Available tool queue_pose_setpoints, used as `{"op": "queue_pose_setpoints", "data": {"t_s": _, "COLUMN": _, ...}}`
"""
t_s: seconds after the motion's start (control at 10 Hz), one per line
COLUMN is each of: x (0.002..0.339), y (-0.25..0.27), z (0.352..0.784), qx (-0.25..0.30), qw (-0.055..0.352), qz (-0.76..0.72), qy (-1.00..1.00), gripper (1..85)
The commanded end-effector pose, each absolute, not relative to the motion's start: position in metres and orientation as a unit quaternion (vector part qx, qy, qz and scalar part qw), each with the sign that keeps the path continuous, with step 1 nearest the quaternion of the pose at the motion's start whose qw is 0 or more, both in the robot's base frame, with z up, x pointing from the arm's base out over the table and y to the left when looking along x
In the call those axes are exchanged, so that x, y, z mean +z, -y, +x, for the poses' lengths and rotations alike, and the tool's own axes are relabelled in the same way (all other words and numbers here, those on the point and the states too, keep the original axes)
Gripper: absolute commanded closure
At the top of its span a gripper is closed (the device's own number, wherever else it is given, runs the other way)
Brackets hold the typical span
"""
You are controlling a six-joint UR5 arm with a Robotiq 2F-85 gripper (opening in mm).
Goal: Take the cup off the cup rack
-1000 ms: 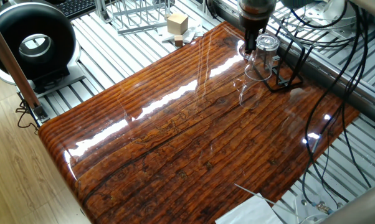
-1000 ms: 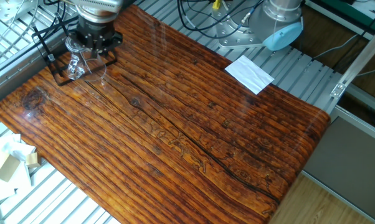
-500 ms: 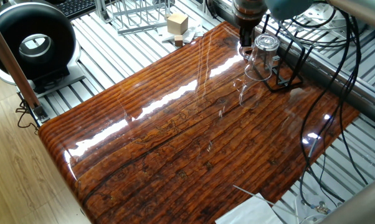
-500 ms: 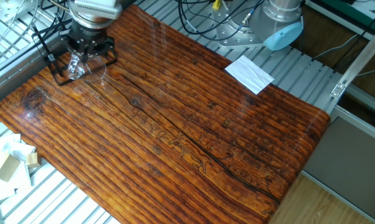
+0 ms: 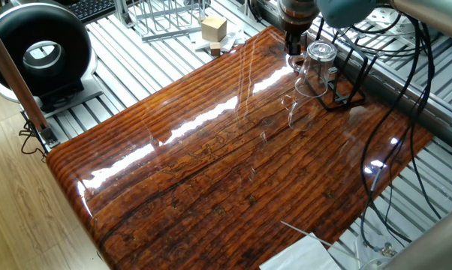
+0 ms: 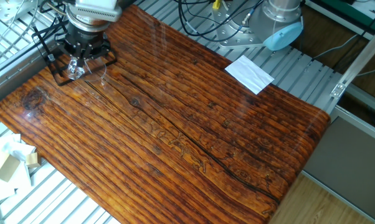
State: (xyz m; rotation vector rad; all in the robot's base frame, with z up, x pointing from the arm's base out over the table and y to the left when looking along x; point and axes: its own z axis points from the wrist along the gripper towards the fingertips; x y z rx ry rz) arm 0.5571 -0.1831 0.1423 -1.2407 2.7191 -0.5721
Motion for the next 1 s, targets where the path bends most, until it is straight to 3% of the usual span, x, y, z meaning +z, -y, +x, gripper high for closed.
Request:
{"op": "queue_pose_setpoints", "data": {"t_s": 0.0, "x": 0.138, "y": 0.175, "z": 0.559, "qx": -0.168, "qw": 0.059, "qz": -0.41, "qy": -0.895, "gripper": 37.7}}
{"op": "queue_pose_setpoints", "data": {"t_s": 0.2, "x": 0.135, "y": 0.172, "z": 0.555, "qx": -0.158, "qw": 0.055, "qz": -0.407, "qy": -0.898, "gripper": 34.7}}
{"op": "queue_pose_setpoints", "data": {"t_s": 0.5, "x": 0.128, "y": 0.155, "z": 0.546, "qx": -0.118, "qw": 0.052, "qz": -0.401, "qy": -0.907, "gripper": 21.0}}
{"op": "queue_pose_setpoints", "data": {"t_s": 0.7, "x": 0.125, "y": 0.148, "z": 0.539, "qx": -0.1, "qw": 0.045, "qz": -0.399, "qy": -0.91, "gripper": 6.7}}
{"op": "queue_pose_setpoints", "data": {"t_s": 0.9, "x": 0.123, "y": 0.137, "z": 0.536, "qx": -0.077, "qw": 0.048, "qz": -0.389, "qy": -0.917, "gripper": 1.0}}
